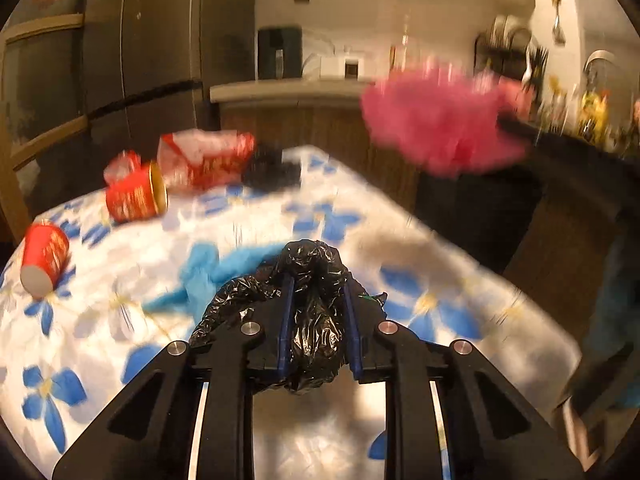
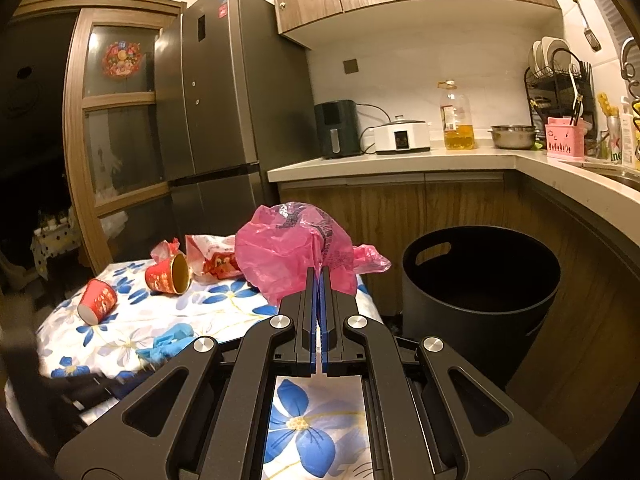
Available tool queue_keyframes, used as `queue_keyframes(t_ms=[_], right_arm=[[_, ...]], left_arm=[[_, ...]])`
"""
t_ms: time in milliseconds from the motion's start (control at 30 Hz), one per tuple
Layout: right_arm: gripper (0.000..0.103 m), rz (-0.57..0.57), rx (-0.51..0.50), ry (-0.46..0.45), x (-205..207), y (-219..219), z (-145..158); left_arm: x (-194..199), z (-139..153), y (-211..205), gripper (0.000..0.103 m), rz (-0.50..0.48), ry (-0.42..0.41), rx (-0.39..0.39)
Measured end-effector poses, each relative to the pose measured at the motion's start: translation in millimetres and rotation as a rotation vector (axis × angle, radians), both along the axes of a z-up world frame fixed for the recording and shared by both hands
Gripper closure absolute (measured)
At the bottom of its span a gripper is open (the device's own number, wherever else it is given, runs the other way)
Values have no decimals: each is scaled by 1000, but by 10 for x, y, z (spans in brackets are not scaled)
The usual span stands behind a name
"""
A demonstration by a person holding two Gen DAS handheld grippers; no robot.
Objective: Collect trash
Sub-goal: 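Lift and carry the black and pink bags in both tools over the black bin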
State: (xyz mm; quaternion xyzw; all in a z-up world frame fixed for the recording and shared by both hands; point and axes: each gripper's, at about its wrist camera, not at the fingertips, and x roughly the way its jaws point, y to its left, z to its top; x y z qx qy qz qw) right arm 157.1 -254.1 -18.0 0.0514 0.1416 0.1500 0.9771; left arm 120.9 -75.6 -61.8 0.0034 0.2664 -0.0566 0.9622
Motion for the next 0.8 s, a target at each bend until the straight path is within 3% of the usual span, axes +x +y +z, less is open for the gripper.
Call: queue_keyframes(t_ms=[267,400,667,800], right_arm=[[102,-46,-9,-40,7,-172,130],[102,-79,-4,-58,36,-311,188],[102,-166,-2,-82,150,-641,272],[102,-212,3,-83,219,-827,293]], left_arm=[[201,724,90,81,-45,-128,-165],[351,959,6,81,-66,-177,-186],[733,1100,-596,81,-191,-187,-170],[930,1074,-836,81,-253,-164,-205]])
